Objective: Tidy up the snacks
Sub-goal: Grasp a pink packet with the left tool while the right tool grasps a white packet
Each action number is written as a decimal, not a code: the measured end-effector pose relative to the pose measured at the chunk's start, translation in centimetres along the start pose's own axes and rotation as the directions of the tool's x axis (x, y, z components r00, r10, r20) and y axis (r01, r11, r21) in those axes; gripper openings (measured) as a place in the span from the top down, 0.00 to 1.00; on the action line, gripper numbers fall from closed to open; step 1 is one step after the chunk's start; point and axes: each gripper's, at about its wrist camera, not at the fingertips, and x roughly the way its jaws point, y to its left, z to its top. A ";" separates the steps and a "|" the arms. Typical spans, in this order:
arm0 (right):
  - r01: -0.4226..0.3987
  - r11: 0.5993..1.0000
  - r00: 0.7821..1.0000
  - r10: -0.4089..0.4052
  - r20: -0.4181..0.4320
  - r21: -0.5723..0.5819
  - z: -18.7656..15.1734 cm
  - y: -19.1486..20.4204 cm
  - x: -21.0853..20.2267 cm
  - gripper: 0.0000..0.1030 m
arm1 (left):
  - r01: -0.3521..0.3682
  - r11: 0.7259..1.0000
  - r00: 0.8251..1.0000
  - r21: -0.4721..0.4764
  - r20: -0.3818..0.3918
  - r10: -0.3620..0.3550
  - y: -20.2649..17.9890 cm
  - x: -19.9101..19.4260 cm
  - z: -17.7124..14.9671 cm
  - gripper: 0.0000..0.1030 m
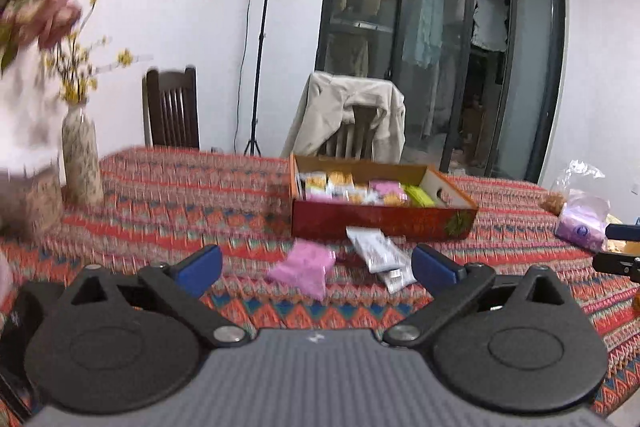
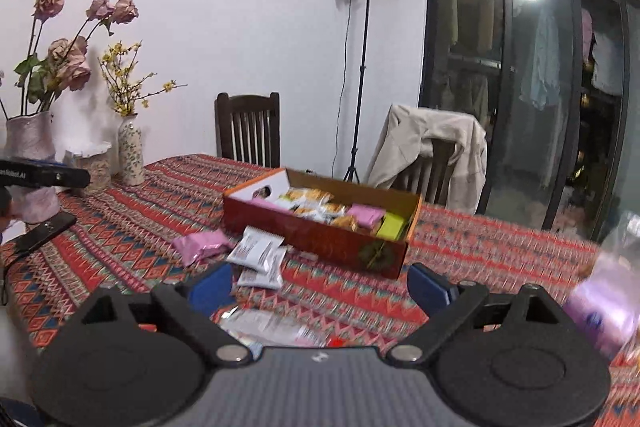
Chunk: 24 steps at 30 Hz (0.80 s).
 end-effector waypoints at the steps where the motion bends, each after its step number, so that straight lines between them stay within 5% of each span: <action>1: -0.003 1.000 1.000 0.003 0.002 0.021 -0.7 0.2 -0.1 0.08 | 0.003 1.000 1.000 -0.014 -0.015 -0.003 0.0 0.1 -0.5 0.00; 11: 0.030 0.991 0.995 -0.017 -0.096 0.133 -6.0 0.8 1.3 0.08 | 0.010 0.999 0.994 -0.038 -0.110 -0.015 0.2 1.6 -3.1 0.00; 24: -0.006 0.986 0.996 0.021 -0.091 0.167 -2.8 0.6 6.4 0.09 | 0.019 0.997 0.984 0.077 -0.180 -0.005 0.6 10.3 -1.9 0.03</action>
